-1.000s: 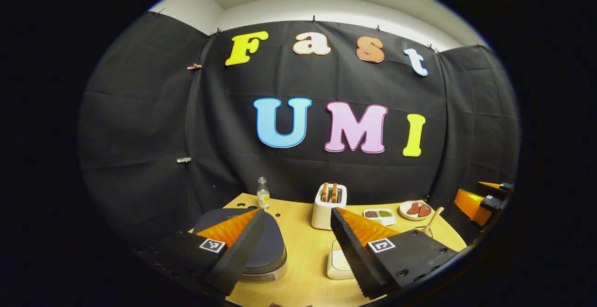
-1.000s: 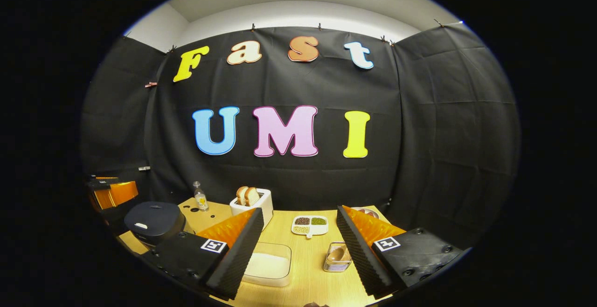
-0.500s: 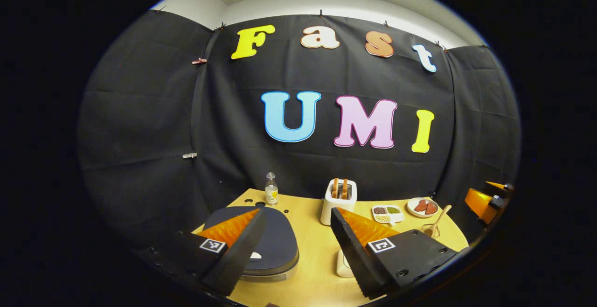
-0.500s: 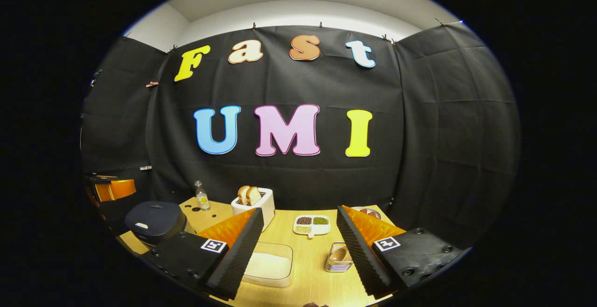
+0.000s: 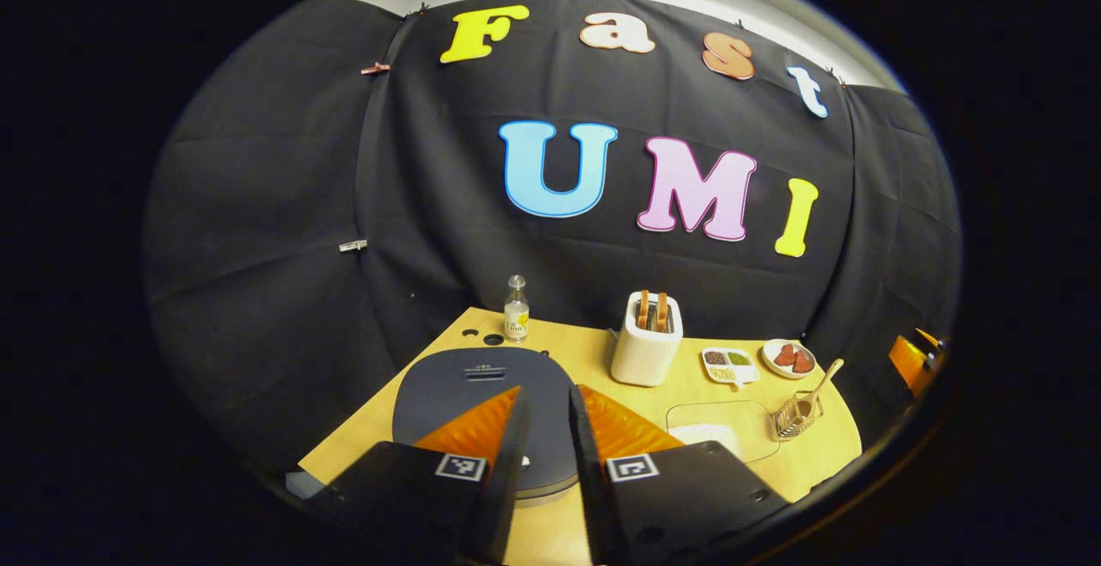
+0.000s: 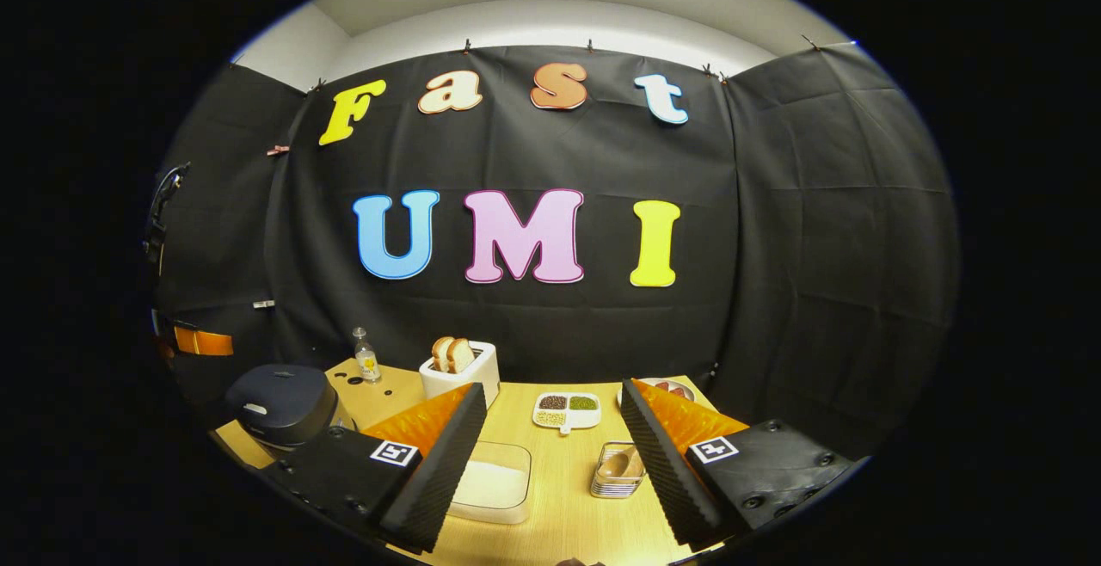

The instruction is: Close the left gripper, press the button to open the rice cooker; take a wooden spoon from the chopstick holder with the right hand, scoop a spoonful of rice and pour it into the rice cooker, then put the wooden spoon back into the chopstick holder.

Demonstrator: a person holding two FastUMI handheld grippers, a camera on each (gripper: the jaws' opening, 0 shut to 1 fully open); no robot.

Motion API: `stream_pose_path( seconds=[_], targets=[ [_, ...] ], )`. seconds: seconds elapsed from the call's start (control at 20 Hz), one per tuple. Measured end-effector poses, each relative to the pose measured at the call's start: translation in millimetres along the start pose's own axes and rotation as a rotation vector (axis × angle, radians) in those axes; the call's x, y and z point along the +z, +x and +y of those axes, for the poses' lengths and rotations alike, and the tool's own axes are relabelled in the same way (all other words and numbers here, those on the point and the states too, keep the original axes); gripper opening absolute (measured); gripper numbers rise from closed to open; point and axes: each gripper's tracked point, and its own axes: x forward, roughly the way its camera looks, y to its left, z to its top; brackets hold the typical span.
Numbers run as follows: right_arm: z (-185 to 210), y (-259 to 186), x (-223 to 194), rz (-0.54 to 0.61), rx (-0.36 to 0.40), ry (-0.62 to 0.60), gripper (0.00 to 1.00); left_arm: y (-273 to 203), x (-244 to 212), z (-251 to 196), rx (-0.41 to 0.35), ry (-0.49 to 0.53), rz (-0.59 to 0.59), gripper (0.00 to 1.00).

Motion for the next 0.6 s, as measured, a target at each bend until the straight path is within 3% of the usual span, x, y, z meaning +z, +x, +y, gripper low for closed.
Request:
stream_pose_path(
  seconds=[0.05,0.1,0.15,0.3,0.45,0.6],
  targets=[
    [-2,-1,-1,0.004,-0.005,0.001,0.98,3,-3,6,0.000,-0.003,0.016,0.31],
    [-4,-2,-2,0.006,-0.012,0.002,0.98,7,-8,9,-0.005,-0.008,0.034,0.13],
    [-7,-4,-3,0.007,-0.020,0.002,0.98,10,-13,13,-0.002,-0.012,0.050,0.17],
    [-14,-7,-8,0.023,-0.042,0.006,0.99,22,-33,22,-0.019,-0.064,0.099,0.07],
    [-21,-11,-8,0.027,-0.063,0.002,0.99,30,-50,26,-0.038,-0.157,0.145,0.06],
    [-26,-13,-13,0.036,-0.074,0.001,0.99,41,-71,34,-0.027,-0.161,0.185,0.07]
  ],
)
